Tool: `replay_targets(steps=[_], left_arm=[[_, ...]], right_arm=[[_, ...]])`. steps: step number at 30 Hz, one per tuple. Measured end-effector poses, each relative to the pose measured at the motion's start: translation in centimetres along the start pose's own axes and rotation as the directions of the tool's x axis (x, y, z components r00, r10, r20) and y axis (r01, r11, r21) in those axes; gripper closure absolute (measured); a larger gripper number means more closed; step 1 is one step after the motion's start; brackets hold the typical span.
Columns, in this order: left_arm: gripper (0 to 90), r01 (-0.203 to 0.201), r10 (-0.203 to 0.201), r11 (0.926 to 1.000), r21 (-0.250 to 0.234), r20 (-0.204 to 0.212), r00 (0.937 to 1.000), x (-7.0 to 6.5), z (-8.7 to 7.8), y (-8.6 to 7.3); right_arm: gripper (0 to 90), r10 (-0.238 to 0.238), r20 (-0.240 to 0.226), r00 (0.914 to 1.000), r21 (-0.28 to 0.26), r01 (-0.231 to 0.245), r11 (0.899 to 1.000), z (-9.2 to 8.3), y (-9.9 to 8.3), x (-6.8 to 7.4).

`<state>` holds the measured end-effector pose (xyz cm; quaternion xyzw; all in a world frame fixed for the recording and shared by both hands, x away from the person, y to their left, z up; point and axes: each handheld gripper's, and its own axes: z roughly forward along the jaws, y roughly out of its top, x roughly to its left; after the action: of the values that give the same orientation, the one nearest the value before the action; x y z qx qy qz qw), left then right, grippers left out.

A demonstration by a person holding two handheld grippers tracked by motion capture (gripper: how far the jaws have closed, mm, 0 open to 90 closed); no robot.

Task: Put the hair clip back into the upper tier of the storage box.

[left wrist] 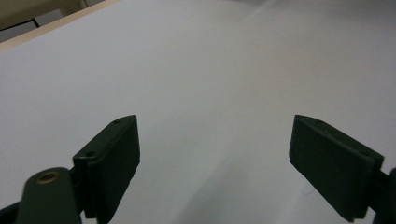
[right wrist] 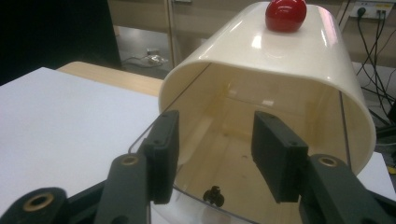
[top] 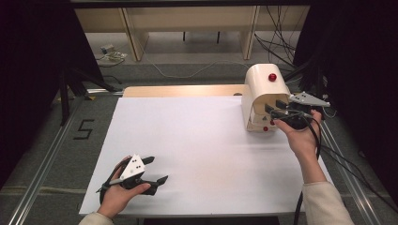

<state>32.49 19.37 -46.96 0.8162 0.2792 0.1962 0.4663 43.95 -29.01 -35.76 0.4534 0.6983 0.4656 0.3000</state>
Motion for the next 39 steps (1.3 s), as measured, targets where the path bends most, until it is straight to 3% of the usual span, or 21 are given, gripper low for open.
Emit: replay_targets(steps=[19, 39], left_arm=[[16.1, 0.001, -0.001, 1.0, -0.003, -0.002, 1.0, 0.0, -0.1, 0.0], [16.1, 0.005, -0.005, 1.0, -0.006, -0.001, 1.0, -0.1, 0.0, 0.0]], right_arm=[[40.8, -0.013, -0.012, 0.9998, 0.003, 0.014, 1.0, -1.2, 0.1, 1.1], [35.8, -0.049, -0.035, 0.9982, -0.016, 0.049, 0.999, -2.3, -0.2, 2.7]])
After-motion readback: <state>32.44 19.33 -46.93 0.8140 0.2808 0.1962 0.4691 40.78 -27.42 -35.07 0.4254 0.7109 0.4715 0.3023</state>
